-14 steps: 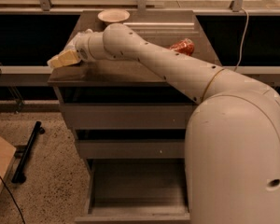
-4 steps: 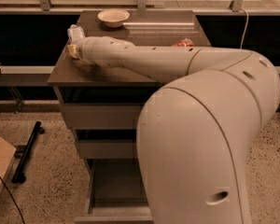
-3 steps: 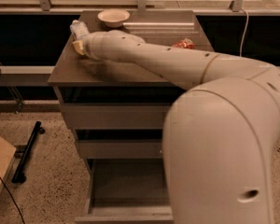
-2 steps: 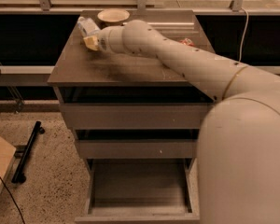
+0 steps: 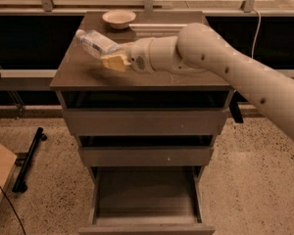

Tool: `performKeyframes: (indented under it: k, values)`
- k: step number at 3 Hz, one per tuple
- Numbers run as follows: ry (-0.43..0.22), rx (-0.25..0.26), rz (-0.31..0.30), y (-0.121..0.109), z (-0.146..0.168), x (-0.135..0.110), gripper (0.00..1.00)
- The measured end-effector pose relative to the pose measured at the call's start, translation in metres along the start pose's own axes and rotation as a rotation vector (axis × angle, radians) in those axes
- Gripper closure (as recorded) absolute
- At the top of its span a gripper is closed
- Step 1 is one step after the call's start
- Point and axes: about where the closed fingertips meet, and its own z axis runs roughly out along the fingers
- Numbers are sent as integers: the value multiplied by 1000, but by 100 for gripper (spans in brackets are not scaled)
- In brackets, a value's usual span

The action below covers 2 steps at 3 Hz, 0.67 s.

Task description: Place blue plastic bottle into bottom drawer

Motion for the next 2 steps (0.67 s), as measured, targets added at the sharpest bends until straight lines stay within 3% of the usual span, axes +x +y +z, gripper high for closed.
performKeyframes:
  k: [2]
  values:
    - [-65, -177, -67, 133, -77, 14, 100]
